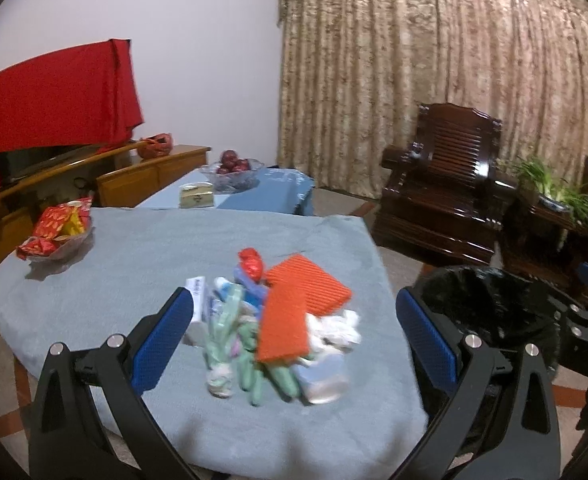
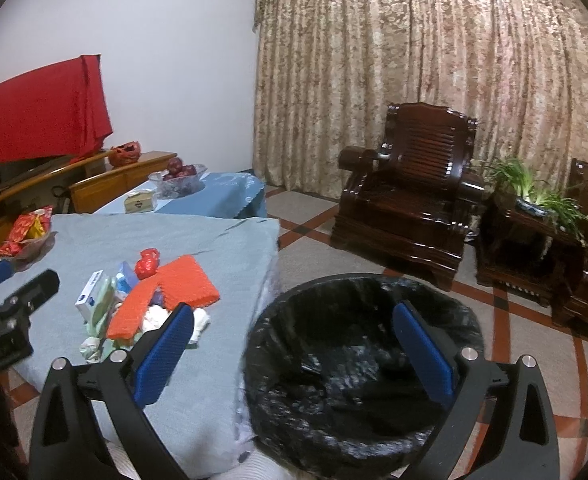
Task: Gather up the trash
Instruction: 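Grasp the green glove with the left tool while the right tool grasps orange foam mesh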
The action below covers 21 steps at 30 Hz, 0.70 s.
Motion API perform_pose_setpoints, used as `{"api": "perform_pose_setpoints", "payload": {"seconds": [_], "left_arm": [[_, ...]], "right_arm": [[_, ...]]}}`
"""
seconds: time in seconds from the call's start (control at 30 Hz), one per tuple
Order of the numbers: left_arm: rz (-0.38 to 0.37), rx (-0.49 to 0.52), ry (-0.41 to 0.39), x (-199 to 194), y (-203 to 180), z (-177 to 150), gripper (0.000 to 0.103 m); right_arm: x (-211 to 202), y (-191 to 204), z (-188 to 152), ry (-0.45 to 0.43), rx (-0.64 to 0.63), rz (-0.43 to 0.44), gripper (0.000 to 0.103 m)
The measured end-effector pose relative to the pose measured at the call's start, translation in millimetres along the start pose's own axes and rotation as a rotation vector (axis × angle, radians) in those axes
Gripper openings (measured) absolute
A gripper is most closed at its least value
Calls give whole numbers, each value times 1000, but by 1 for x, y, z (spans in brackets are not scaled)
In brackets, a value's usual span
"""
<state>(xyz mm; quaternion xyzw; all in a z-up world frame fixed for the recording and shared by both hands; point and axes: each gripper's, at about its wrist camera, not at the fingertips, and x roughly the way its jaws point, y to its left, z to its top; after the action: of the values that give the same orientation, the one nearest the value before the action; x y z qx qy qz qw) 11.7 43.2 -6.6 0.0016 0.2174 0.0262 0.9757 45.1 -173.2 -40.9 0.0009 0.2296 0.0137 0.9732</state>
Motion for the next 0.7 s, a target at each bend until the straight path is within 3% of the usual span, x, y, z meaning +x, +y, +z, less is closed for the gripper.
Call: {"api": "perform_pose_setpoints", "payload": {"seconds": [0.37,0.57,0.7], "left_arm": [[138,28,54,38,69,-24,98],[159,37,102,64,94,-44,98],[151,23,146,79,102,-55,98]], "right_arm": [[57,61,-18,54,-65,126,94],[104,82,-37,175,-53,179,80],[122,98,-41,203,-61,196,71]]}}
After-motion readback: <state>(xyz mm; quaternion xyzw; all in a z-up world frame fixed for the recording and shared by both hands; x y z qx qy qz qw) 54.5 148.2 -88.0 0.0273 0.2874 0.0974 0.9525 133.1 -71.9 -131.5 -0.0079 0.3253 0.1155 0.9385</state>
